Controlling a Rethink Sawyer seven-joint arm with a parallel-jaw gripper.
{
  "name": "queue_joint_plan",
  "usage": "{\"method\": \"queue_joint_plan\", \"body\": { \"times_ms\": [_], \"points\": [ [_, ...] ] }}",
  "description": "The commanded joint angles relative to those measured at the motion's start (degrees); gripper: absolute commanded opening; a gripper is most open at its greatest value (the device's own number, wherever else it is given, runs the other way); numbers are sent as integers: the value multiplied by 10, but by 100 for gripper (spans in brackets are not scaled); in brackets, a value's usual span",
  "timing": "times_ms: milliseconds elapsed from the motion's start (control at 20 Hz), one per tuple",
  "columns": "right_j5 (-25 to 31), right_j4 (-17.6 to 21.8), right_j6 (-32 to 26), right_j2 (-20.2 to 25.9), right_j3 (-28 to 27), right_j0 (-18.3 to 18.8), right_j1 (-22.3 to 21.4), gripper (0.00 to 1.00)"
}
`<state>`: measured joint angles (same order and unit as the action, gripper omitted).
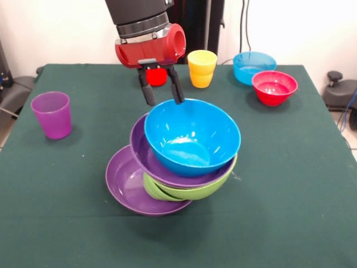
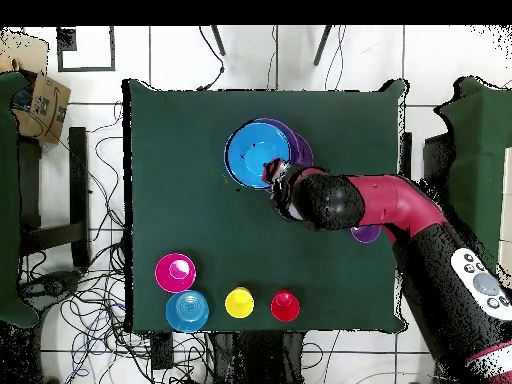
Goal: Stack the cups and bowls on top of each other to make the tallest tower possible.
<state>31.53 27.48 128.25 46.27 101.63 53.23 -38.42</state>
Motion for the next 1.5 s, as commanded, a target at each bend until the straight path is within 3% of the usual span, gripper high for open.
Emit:
{"method": "queue_joint_plan", "body": {
  "times_ms": [50, 1000, 1100, 1250, 1500],
  "points": [
    [23, 2, -31, -25, 19, -9, 4, 100],
    [20, 0, -25, -26, 31, -10, -5, 100],
    [52, -32, -33, 0, 52, 11, -48, 100],
    [149, -121, -49, 49, 75, 41, -146, 100],
    [236, -179, -62, 62, 47, 41, -198, 100]
  ]
}}
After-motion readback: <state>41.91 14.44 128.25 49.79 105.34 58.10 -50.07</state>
